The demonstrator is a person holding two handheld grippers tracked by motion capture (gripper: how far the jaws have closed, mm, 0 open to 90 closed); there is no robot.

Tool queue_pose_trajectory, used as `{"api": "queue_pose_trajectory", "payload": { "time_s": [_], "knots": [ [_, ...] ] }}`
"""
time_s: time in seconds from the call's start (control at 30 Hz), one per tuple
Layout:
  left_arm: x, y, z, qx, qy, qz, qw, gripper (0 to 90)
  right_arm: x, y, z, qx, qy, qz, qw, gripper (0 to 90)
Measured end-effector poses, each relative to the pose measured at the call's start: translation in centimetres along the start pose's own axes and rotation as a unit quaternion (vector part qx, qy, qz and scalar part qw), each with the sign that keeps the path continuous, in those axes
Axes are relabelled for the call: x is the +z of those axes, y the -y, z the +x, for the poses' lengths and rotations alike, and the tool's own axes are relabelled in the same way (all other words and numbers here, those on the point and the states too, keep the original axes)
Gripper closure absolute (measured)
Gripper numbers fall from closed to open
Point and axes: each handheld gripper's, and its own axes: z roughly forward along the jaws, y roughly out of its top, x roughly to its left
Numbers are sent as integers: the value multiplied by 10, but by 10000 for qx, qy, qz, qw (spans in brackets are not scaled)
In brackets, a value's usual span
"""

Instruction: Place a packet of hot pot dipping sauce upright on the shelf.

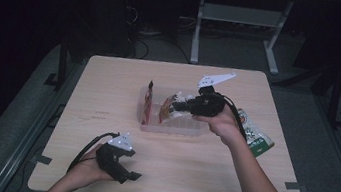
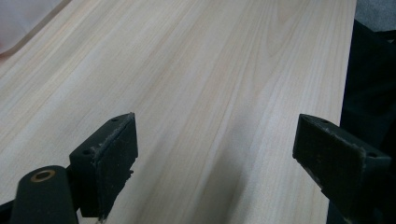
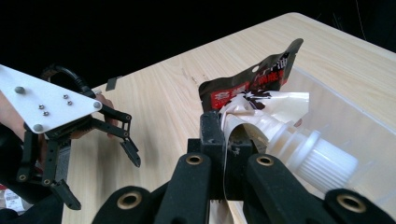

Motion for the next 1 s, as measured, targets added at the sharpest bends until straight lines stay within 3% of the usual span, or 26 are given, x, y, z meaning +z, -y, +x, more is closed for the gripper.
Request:
{"api": "queue_pose_trajectory", "payload": {
  "time_s": [1.0],
  "knots": [
    [3,1,0,67,56,99,9999,139,50,13,-24,321,20,328,9989,892]
  ]
}}
